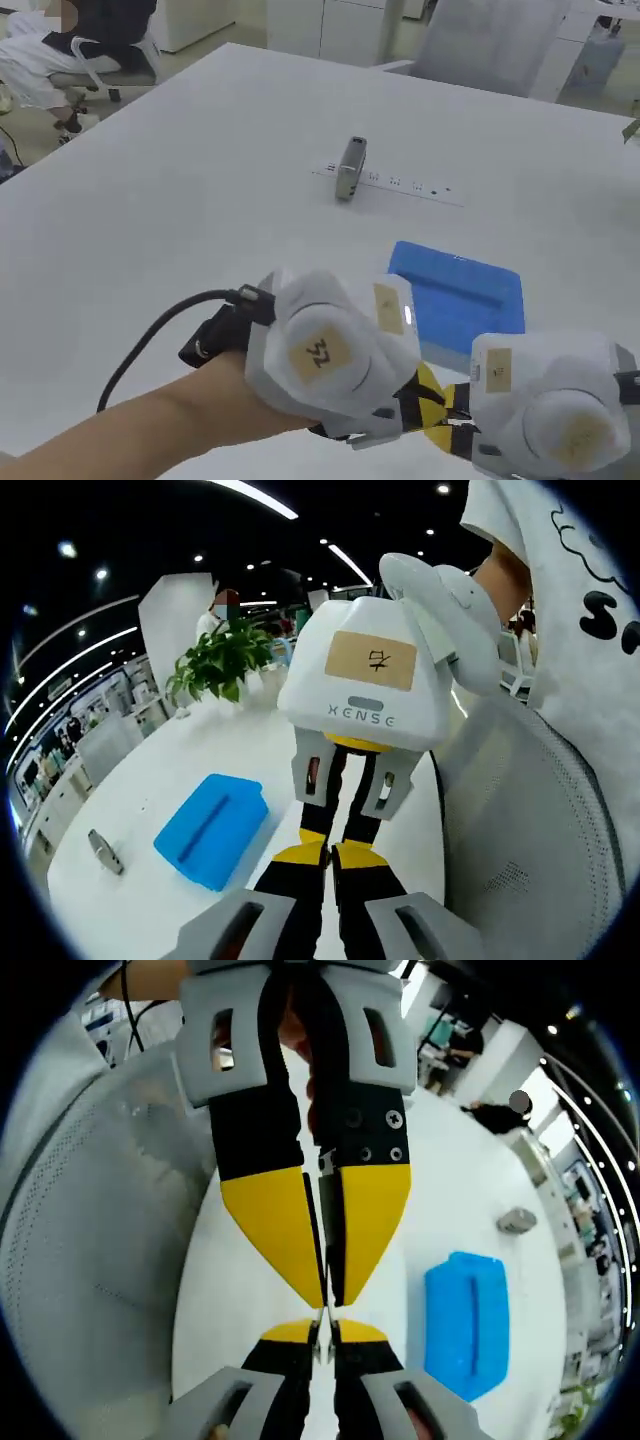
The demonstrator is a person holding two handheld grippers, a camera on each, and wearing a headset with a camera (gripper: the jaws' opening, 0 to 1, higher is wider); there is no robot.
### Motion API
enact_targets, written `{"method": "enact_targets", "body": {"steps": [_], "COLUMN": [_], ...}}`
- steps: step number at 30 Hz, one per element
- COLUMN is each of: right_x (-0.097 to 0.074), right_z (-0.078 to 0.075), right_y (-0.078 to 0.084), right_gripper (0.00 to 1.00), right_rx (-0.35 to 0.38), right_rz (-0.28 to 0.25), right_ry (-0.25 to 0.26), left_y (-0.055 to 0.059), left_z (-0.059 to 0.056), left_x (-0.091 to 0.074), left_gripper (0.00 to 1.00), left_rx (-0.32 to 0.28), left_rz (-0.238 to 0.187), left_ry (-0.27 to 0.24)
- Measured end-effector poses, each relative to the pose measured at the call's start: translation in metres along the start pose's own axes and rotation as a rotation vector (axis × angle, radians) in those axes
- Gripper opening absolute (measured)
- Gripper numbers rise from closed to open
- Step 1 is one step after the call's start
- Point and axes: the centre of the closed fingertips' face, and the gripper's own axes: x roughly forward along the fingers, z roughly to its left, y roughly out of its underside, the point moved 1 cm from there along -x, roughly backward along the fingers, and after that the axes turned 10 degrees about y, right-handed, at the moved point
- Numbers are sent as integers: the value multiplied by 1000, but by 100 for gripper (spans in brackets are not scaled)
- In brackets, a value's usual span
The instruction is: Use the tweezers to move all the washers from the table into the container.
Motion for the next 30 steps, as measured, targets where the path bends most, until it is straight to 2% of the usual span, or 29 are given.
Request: {"method": "enact_targets", "body": {"steps": [2, 4, 7, 10, 15, 22, 25, 26, 27, 28, 30], "right_x": [2, 6, 13, 19, 28, 35, 35, 34, 33, 30, 26], "right_z": [1, 4, 8, 12, 15, 19, 20, 17, 17, 18, 18], "right_y": [7, 16, 23, 26, 32, 37, 33, 34, 35, 34, 31], "right_gripper": [3, 3, 3, 3, 3, 4, 5, 6, 9, 13, 16], "right_rx": [2, 4, -24, -26, -65, -61, -9, 3, 19, 76, 134], "right_rz": [18, 37, 53, 64, 67, 73, 53, 51, 51, 47, 26], "right_ry": [-5, -15, -20, -32, -41, -76, -75, -60, -59, -59, -59], "left_y": [8, 14, 25, 41, 59, 72, 76, 76, 77, 79, 78], "left_z": [1, 1, 1, 3, 5, 5, 5, 6, 8, 10, 13], "left_x": [8, 17, 28, 38, 47, 55, 52, 51, 47, 43, 34], "left_gripper": [0, 0, 0, 0, 1, 3, 5, 6, 8, 11, 17], "left_rx": [-6, -12, -17, -60, -111, -180, -203, -215, -242, -291, -361], "left_rz": [15, 12, 30, 53, 82, 95, 108, 108, 108, 102, 85], "left_ry": [7, 13, 12, 11, 8, 0, -16, -26, -41, -57, -88]}}
